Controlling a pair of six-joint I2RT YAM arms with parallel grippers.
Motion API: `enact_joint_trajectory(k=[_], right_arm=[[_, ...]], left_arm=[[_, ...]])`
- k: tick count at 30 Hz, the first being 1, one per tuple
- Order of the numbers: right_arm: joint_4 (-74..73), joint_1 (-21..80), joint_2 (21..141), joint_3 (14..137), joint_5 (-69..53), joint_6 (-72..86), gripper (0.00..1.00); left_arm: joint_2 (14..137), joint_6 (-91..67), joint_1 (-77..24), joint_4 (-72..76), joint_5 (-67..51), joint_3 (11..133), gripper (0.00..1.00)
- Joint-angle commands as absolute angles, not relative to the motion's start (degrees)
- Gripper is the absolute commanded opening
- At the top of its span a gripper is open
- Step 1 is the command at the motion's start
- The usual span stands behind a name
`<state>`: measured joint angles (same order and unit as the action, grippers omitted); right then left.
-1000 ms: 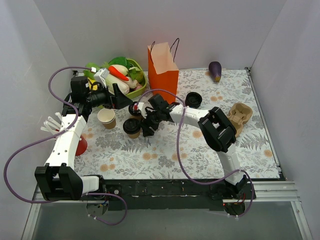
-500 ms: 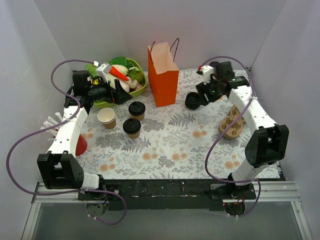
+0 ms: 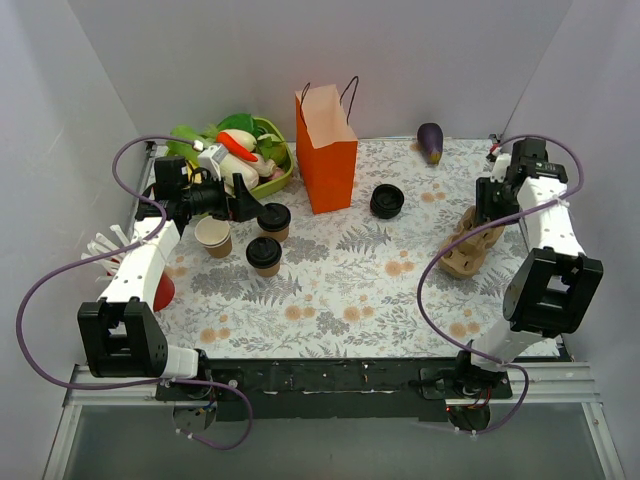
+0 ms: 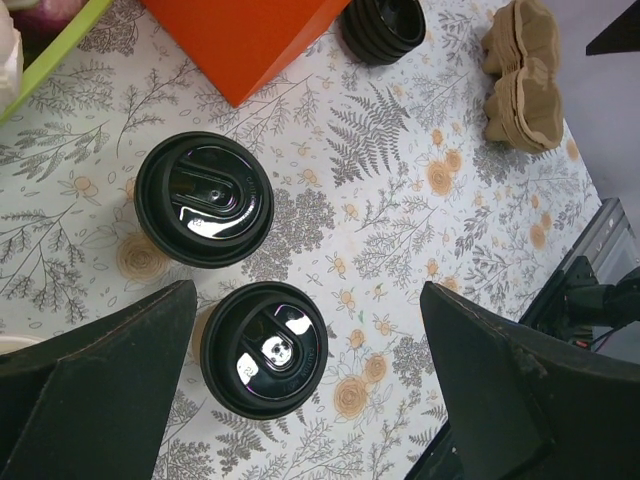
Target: Pack the takeout coffee
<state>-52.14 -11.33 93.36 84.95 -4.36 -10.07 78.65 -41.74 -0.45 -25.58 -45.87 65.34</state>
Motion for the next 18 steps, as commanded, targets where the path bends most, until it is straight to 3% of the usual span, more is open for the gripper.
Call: enact_joint_trajectory(k=[1,10,18], right_arm=[[-52.4,-10.8,93.5,80.9,-1.5,-5.3,0.52],[-51.6,-13.1,96.8,81.6,-1.8,-2.3,0.49],[-51.4,-13.1,99.6,83.1,-6.5,-1.1,0.57]], left_arm=[[78.0,-42.0,-0.2,-27.1,-43.5,66.8,0.95],[77.5,-43.9,-0.6,-27.2,-42.5,66.4,0.95],[77.3,-44.2,-1.1,-27.2,-42.0,65.7,0.95]])
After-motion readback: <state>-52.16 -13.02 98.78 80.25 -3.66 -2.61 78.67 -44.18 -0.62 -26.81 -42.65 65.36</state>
